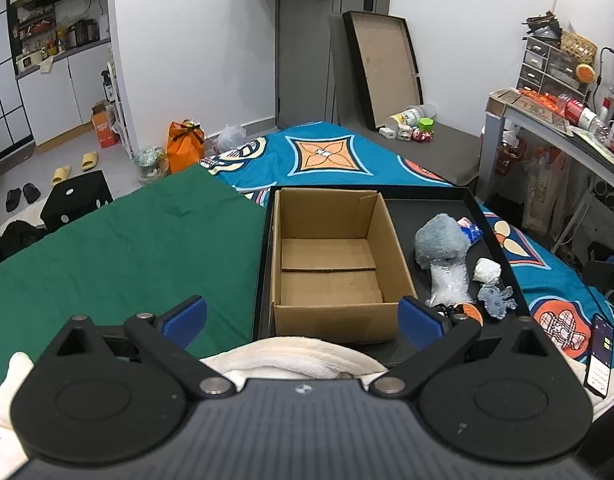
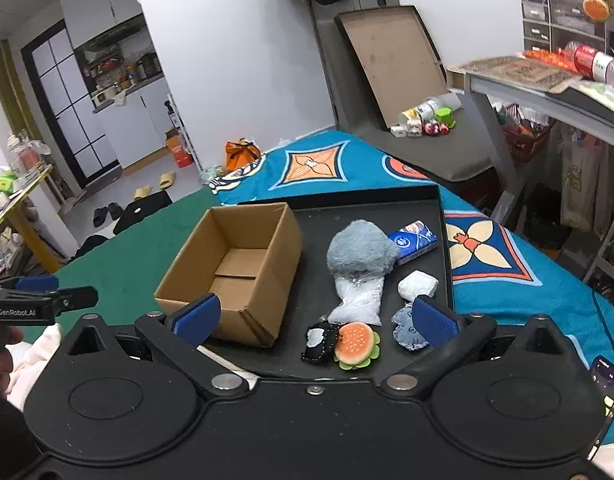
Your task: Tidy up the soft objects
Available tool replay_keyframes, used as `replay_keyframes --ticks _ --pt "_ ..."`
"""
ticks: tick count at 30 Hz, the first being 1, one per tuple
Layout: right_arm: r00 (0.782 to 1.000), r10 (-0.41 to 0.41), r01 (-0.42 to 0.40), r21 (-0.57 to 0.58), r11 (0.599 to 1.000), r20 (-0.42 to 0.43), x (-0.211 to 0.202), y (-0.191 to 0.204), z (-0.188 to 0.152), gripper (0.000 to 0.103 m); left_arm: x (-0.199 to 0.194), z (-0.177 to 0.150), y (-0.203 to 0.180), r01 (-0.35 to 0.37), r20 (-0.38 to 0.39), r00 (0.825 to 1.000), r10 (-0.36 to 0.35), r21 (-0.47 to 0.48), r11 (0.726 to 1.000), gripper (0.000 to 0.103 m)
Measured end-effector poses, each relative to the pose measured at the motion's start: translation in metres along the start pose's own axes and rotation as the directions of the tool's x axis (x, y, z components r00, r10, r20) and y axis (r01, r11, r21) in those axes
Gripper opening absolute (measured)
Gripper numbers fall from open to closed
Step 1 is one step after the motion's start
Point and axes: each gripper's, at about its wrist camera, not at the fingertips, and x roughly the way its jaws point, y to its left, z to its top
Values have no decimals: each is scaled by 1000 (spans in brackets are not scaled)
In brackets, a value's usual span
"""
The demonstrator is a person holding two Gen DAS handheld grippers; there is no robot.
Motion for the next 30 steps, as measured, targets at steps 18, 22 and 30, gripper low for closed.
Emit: replay_keyframes --ticks 18,22,30 --pt "994 2 1 30 1000 -114 58 -22 -3 96 63 -3 5 -31 -96 995 28 -30 999 95" --pt "988 4 2 35 999 -154 72 -28 -6 89 78 -4 6 -49 -122 991 45 -31 998 85" --pt "972 -8 19 42 999 -236 100 -42 -11 75 106 -1 3 -71 -168 984 63 -42 997 65"
